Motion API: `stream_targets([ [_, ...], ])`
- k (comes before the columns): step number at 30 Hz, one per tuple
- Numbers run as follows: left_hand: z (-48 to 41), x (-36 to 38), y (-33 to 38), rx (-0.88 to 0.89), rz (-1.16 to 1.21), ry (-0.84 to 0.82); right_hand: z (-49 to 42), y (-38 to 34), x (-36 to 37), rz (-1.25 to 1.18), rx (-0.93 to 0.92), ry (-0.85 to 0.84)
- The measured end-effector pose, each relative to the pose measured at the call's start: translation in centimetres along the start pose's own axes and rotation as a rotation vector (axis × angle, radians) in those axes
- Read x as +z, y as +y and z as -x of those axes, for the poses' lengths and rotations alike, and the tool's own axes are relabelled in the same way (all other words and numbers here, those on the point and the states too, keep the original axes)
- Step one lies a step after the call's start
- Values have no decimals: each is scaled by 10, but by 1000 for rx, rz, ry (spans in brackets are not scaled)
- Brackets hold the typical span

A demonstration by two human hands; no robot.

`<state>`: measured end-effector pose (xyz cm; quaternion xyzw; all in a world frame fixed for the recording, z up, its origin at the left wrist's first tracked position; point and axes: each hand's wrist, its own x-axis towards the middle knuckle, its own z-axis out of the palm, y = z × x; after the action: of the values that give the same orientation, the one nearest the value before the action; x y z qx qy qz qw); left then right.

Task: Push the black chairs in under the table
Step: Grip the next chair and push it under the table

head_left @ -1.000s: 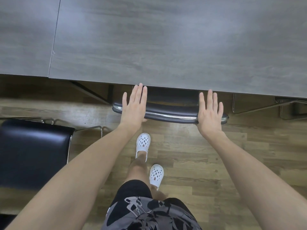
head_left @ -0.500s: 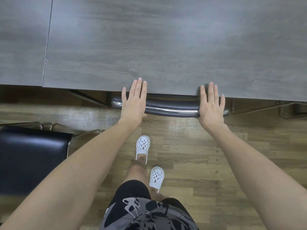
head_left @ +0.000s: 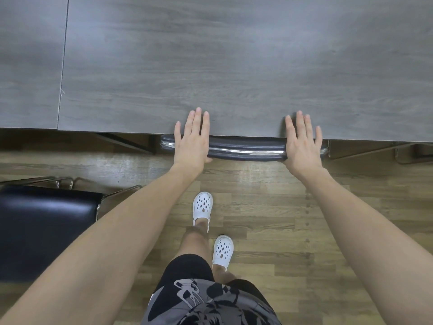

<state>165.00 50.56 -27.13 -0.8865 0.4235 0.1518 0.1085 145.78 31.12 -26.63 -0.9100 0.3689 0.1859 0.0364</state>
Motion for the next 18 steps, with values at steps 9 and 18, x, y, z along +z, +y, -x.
stream_targets([
  [9, 3, -12, -7, 83, 76, -93, 11, -8, -11, -11, 31, -65],
  [18, 59, -20, -3, 116, 88, -1, 74, -58, -24, -147, -21, -23],
])
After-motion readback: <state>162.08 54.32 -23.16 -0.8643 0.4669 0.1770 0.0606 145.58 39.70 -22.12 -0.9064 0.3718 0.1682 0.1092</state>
